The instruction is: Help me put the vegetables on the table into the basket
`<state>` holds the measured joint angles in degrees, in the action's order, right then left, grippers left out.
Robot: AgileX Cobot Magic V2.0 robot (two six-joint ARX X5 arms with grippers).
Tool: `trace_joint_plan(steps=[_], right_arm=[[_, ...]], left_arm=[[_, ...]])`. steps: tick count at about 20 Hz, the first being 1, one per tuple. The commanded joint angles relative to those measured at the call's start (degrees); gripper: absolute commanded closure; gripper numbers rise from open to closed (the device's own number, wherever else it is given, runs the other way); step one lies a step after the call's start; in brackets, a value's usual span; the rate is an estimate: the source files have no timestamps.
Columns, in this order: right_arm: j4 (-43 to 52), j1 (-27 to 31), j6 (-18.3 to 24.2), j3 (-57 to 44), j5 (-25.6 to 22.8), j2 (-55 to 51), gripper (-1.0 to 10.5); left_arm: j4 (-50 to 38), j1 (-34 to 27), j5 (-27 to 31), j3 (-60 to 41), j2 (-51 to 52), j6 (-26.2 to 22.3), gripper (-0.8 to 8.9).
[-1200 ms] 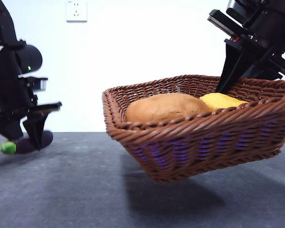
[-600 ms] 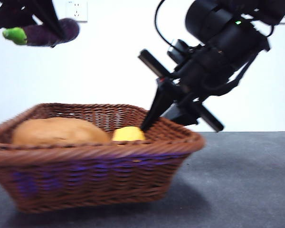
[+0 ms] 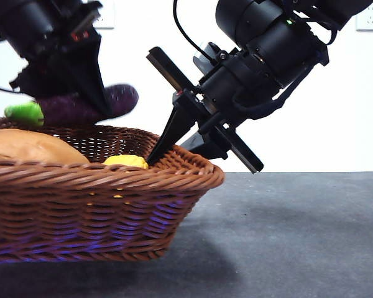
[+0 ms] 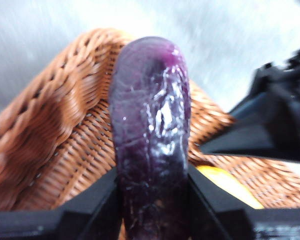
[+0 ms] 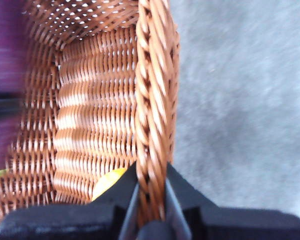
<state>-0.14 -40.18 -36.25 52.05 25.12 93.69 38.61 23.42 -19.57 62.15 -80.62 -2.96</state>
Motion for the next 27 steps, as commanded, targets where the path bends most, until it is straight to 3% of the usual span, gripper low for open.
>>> trace_joint_plan(steps=[1,6,9,10,18,23,24,26,27], right_arm=[[0.7,0.0,-0.5,0.0,0.3,0.1,9.6],[0.1,0.1,0.5,0.0,-0.5,0.1,9.6],[0.1,0.1,0.5,0.0,-0.4,0.1,9.6],[0.1,0.1,0.5,0.0,-0.4,0.1,9.6],[-0.3,0.1,0.5,0.0,-0.4,0.1,9.6],[-1.6,0.7,0.9,1.7,-0.4,-0.8,9.6],[-4.2,1.3,2.4,3.7,-0.3,-1.4,9.6],[-15.6,2.2,8.8,11.4,-2.0,-2.4,9.6],[-21.8,3.3,12.1,16.3,-3.2,-3.2,9.6]], left_arm=[[1.6,0.3,0.1,-0.7,-2.8,0.4,8.21],[2.9,0.2,3.4,-0.7,-3.8,0.4,7.94],[2.8,0.2,3.0,-0.7,-3.9,0.4,4.44],[2.9,0.2,2.6,-0.7,-3.9,0.4,4.27],[4.2,0.1,2.7,-0.5,-1.9,0.4,4.32],[5.6,-5.7,2.7,0.2,11.7,0.4,4.42],[6.0,-7.4,2.7,0.2,15.0,0.4,4.73],[7.2,-10.6,2.7,0.2,21.9,0.3,8.22],[7.3,-12.1,2.7,0.2,25.0,0.0,8.19]])
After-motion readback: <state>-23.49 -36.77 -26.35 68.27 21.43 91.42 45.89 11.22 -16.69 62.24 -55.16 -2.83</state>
